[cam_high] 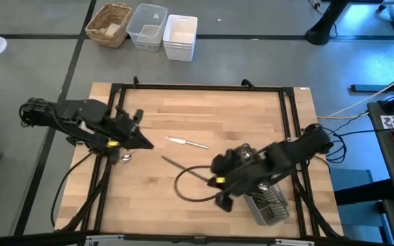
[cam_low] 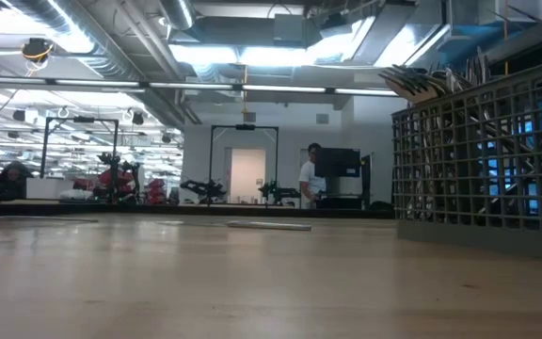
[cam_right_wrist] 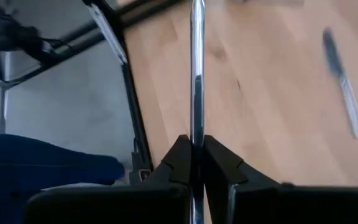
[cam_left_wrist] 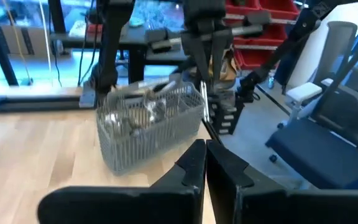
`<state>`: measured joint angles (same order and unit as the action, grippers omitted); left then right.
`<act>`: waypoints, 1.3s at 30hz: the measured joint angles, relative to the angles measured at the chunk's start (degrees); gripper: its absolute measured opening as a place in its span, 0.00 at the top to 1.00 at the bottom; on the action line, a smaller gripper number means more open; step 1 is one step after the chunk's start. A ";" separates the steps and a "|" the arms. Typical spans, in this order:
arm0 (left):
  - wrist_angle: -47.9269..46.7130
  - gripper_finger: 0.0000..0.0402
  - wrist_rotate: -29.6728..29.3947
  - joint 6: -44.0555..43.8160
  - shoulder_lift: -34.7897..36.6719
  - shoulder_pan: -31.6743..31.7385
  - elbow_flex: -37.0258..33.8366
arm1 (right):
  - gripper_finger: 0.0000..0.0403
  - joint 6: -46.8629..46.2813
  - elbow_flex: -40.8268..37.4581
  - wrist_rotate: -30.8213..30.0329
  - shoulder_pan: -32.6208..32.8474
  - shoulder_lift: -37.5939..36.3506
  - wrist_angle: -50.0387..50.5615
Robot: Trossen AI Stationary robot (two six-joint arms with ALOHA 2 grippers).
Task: Sort silverware
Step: Put the silver table knife into the gray dishwasher cutlery basket
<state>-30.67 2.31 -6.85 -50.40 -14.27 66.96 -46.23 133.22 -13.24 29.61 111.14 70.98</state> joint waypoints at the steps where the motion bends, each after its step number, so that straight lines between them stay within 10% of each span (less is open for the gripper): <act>1: 2.10 0.98 -0.02 0.85 -1.33 0.00 0.00 | 0.95 1.21 0.01 -0.55 0.01 -1.45 0.20; 16: 55.43 0.61 -0.80 7.28 -25.00 2.86 0.00 | 0.95 9.22 0.05 -14.53 4.83 -15.32 18.83; 27: 88.11 0.59 -2.85 2.81 -41.71 3.92 0.19 | 0.95 12.71 -0.22 -22.18 12.58 -16.49 18.97; 39: 89.72 0.61 -1.46 15.12 -45.79 0.38 5.43 | 0.95 12.19 -0.91 -27.30 12.37 -16.47 19.04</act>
<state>59.05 0.85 8.28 -96.18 -13.89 72.39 -34.04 132.31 -40.53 41.98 94.67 90.02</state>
